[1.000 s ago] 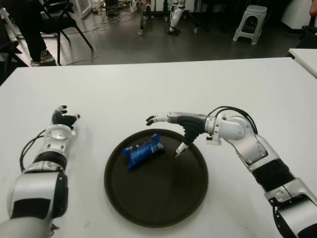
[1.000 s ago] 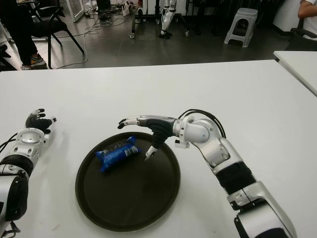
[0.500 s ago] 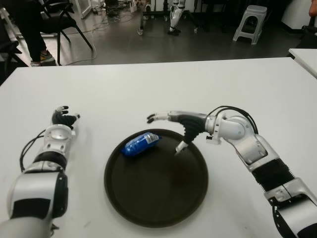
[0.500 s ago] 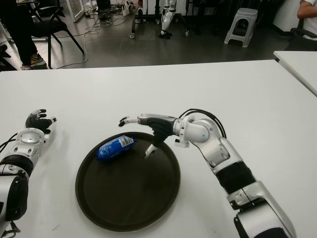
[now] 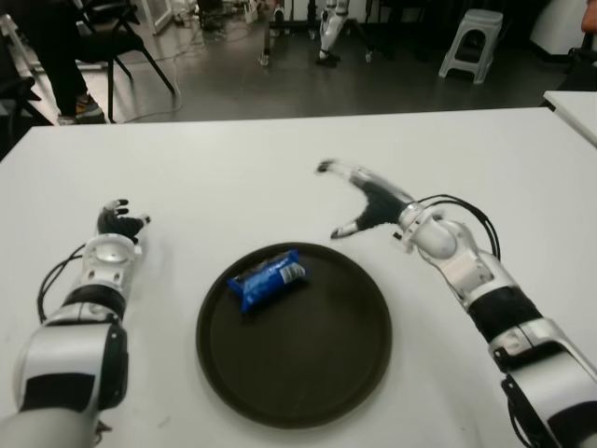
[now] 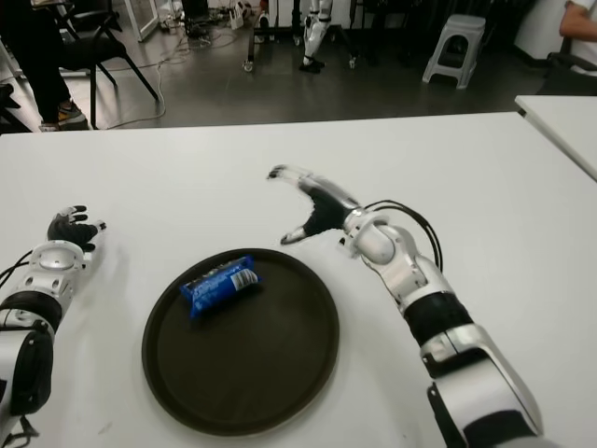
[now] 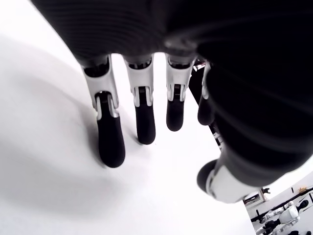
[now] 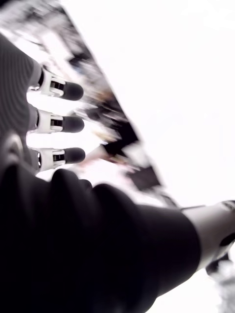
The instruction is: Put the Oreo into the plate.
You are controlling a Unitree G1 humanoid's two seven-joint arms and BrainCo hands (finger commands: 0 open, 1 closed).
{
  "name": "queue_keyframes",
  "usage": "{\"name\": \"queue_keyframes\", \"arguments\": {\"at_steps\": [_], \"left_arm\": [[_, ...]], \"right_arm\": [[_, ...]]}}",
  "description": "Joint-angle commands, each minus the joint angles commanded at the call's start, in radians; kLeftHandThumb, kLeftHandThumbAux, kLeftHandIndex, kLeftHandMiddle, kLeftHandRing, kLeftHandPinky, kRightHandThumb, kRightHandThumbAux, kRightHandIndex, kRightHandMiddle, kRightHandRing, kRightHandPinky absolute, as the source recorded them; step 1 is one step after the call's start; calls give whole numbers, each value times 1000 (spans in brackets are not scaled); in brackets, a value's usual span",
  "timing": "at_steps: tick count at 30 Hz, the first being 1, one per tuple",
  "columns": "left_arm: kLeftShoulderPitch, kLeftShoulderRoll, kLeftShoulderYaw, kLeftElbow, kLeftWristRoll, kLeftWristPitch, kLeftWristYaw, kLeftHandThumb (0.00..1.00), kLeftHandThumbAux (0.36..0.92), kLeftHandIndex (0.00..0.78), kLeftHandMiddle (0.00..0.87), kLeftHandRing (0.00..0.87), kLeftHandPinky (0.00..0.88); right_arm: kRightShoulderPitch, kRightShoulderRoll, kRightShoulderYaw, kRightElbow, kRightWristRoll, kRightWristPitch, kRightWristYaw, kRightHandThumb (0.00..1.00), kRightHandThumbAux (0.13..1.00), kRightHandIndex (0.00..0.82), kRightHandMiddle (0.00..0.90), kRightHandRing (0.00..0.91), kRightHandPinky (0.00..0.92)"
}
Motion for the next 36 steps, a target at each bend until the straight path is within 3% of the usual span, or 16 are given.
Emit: {"name": "queue_keyframes", "arguments": {"at_steps": [5, 8, 16, 20, 28, 30, 33, 36], "left_arm": [[2, 3, 1, 0, 0, -3, -2, 281, 774, 154, 160, 176, 181], [6, 5, -7, 0, 8, -10, -1, 261, 777, 140, 156, 171, 174], [9, 9, -11, 1, 12, -12, -3, 220, 785, 114, 140, 153, 149], [8, 12, -6, 2, 7, -7, -10, 220, 788, 103, 135, 148, 143], [8, 15, -7, 1, 8, 2, -9, 194, 768, 93, 134, 151, 137], [8, 15, -8, 1, 9, 3, -7, 193, 765, 92, 134, 151, 135], [8, 15, -8, 1, 10, 8, 0, 195, 762, 103, 138, 153, 138], [10, 17, -3, 2, 5, 6, -2, 201, 760, 115, 147, 163, 152]], "right_arm": [[-24, -16, -36, 85, 47, 22, -36, 0, 868, 0, 0, 0, 0], [-16, -33, -56, 132, 54, 59, -118, 0, 859, 0, 0, 0, 0], [-36, -16, -74, 214, 55, 121, -180, 0, 831, 0, 0, 0, 0], [-52, -21, -98, 255, 70, 199, -153, 0, 828, 0, 0, 0, 0], [-46, -37, -96, 265, 52, 255, -147, 0, 816, 0, 0, 0, 0], [-28, -59, -89, 273, 42, 277, -104, 0, 811, 0, 0, 0, 0], [-4, -80, -75, 286, 24, 325, -47, 50, 796, 0, 0, 0, 0], [-9, -78, -75, 287, 18, 360, -33, 94, 781, 0, 0, 0, 0]]}}
